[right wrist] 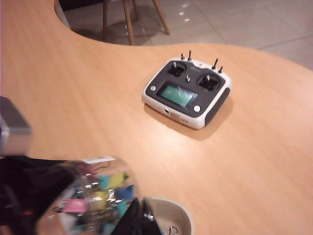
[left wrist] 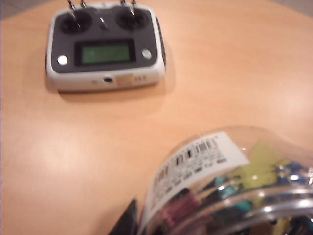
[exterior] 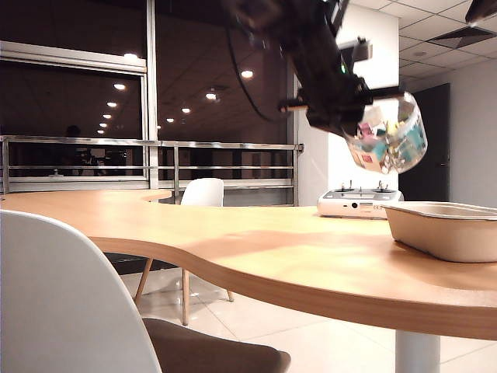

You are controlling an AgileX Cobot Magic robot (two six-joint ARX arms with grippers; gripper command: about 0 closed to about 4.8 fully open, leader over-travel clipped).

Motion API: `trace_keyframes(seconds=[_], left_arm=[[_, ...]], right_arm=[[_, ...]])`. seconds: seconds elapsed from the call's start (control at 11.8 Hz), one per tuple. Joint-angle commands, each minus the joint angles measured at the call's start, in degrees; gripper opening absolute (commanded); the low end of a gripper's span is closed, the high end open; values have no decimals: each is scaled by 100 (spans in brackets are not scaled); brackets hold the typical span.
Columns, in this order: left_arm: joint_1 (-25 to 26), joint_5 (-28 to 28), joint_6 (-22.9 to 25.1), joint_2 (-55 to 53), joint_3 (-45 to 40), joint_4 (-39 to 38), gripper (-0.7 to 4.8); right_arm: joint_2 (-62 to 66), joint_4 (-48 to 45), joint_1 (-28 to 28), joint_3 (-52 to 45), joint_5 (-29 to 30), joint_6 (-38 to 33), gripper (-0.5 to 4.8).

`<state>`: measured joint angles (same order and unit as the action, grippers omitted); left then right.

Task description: Pick up the box filled with clips, pour some clips from it into the rectangular paper box, and then put the clip box back on the table.

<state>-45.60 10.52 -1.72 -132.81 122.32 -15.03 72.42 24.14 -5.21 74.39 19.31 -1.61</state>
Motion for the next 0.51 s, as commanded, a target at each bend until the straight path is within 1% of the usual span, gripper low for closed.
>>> trace_keyframes(seconds=[0.08, 0.34, 0.42, 0.51], left_arm=[[-66, -85, 234, -595, 35, 1991, -6], [-186, -446, 238, -1086, 28, 3128, -6], [-245, -557, 238, -1329, 26, 3823, -6], [-284, -544, 317, -1462, 26, 4271, -6]], right_arm=[[-223, -195, -83, 22, -9, 17, -6], [-254, -186, -98, 22, -2, 15, -6], [-254, -175, -101, 22, -4, 15, -6], [-254, -168, -105, 22, -4, 15, -6]])
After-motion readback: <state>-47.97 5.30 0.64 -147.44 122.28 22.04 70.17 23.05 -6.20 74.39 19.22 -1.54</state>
